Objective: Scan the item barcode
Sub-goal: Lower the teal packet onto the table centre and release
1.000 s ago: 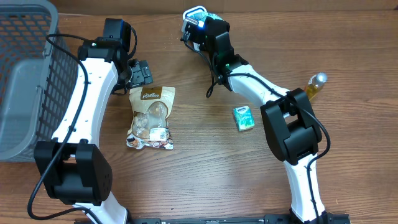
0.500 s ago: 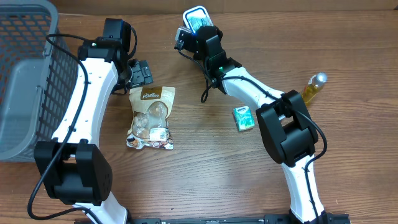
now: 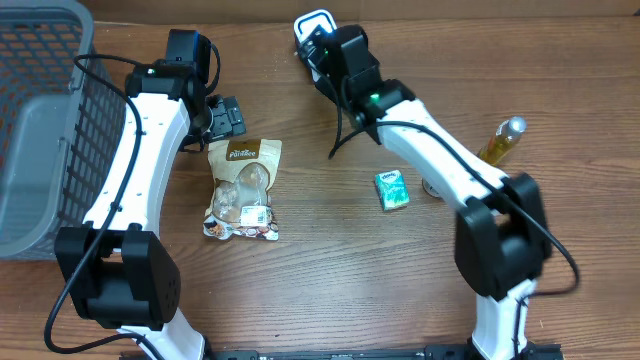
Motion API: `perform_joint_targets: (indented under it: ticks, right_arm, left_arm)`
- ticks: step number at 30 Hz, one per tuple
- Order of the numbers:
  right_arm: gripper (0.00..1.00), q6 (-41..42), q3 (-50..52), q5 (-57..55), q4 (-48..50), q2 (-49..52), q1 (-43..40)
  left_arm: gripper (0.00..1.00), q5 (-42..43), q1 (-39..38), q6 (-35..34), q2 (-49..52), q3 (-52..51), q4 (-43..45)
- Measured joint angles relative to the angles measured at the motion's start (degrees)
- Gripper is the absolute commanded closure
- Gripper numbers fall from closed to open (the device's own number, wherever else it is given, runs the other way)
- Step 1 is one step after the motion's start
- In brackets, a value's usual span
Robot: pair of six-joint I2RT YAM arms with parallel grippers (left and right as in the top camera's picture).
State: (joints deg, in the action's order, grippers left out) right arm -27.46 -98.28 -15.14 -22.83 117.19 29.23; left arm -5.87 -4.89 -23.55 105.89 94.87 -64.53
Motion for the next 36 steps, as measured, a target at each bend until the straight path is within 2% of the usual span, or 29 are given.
perform_joint_targets:
  ticks: [4, 8, 13, 20, 23, 25, 26, 29, 30, 36]
  right_arm:
    - [0.96, 15.9, -0.2, 6.7, -13.6, -3.6, 0.0]
    - [0.96, 25.4, 0.0, 16.6, -25.9, -3.7, 0.0]
    - [0.96, 31.0, 0.2, 26.7, -36.8, -3.7, 0.0]
    - [0.96, 33.2, 0.2, 30.5, -47.7, -3.7, 0.0]
    - [0.83, 33.5, 0.2, 31.1, -49.5, -3.7, 0.0]
    - [0.64, 33.8, 0.2, 31.5, -50.3, -3.7, 0.0]
    - [0.61, 33.7, 0.2, 31.5, -50.4, -3.7, 0.0]
    - [0.2, 33.9, 0.2, 30.9, -50.2, -3.7, 0.0]
    - [0.12, 33.9, 0.2, 30.2, -50.2, -3.7, 0.0]
    - [0.04, 36.0, 0.2, 26.4, -47.6, -3.7, 0.0]
  left_arm:
    - [0.0, 0.0, 0.0, 0.0, 0.0, 0.0, 0.0]
    - [0.01, 0.0, 0.0, 0.0, 0.0, 0.0, 0.0]
    - [0.0, 0.0, 0.0, 0.0, 0.0, 0.0, 0.0]
    - [0.0, 0.0, 0.0, 0.0, 0.0, 0.0, 0.0]
    - [0.0, 0.0, 0.0, 0.0, 0.0, 0.0, 0.0]
    - [0.0, 0.0, 0.0, 0.0, 0.0, 0.0, 0.0]
    - [0.0, 0.0, 0.0, 0.0, 0.0, 0.0, 0.0]
    - [0.0, 0.0, 0.0, 0.0, 0.0, 0.0, 0.0]
    - [0.0, 0.0, 0.0, 0.0, 0.0, 0.0, 0.0]
    - [0.01, 0.0, 0.0, 0.0, 0.0, 0.0, 0.0]
